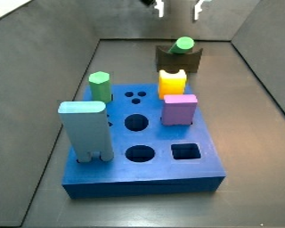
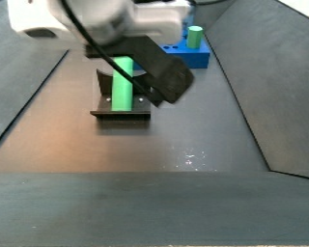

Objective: Pick up the oval object. Move up. Place the oval object on the fixture. Regrasp the oval object. Move to above the board. Insert the oval object.
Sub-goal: Regrasp the oval object.

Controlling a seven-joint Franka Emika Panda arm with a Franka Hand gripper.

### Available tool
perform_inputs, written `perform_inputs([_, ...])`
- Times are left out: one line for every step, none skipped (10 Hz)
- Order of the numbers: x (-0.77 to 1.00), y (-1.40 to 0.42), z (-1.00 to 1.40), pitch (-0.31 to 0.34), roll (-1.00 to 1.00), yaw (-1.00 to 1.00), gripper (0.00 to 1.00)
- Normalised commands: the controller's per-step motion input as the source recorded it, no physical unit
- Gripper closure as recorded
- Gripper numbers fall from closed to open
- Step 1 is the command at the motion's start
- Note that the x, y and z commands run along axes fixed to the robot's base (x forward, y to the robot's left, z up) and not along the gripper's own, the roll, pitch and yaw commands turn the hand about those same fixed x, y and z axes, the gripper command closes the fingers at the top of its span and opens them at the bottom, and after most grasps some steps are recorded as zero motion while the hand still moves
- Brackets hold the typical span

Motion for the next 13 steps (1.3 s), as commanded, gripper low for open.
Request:
perform_inputs([-1.00,0.00,-0.03,-0.058,-0.08,0.02,0.00])
perform_inputs([-1.00,0.00,-0.01,-0.067,-0.04,0.01,0.00])
perform_inputs([-1.00,0.00,-0.01,-0.070,-0.03,0.02,0.00])
perform_inputs([-1.00,-0.01,-0.01,-0.079,0.01,0.02,0.00])
perform_inputs([-1.00,-0.01,0.01,-0.086,0.04,0.02,0.00])
perform_inputs([-0.93,-0.02,0.01,-0.090,0.07,0.03,0.00])
perform_inputs([-0.84,-0.02,0.01,-0.091,0.08,0.03,0.00])
perform_inputs([-0.66,-0.02,0.02,-0.089,0.11,0.04,0.00])
perform_inputs([-0.33,-1.00,-0.30,-0.017,1.00,-0.93,0.00])
perform_inputs([-0.24,-1.00,-0.29,-0.019,1.00,-0.93,0.00])
perform_inputs([-0.11,-1.00,-0.21,-0.052,1.00,-0.93,0.00])
perform_inputs([-0.11,-1.00,-0.19,-0.074,1.00,-0.93,0.00])
perform_inputs([-0.12,-1.00,-0.16,-0.100,1.00,-0.93,0.00])
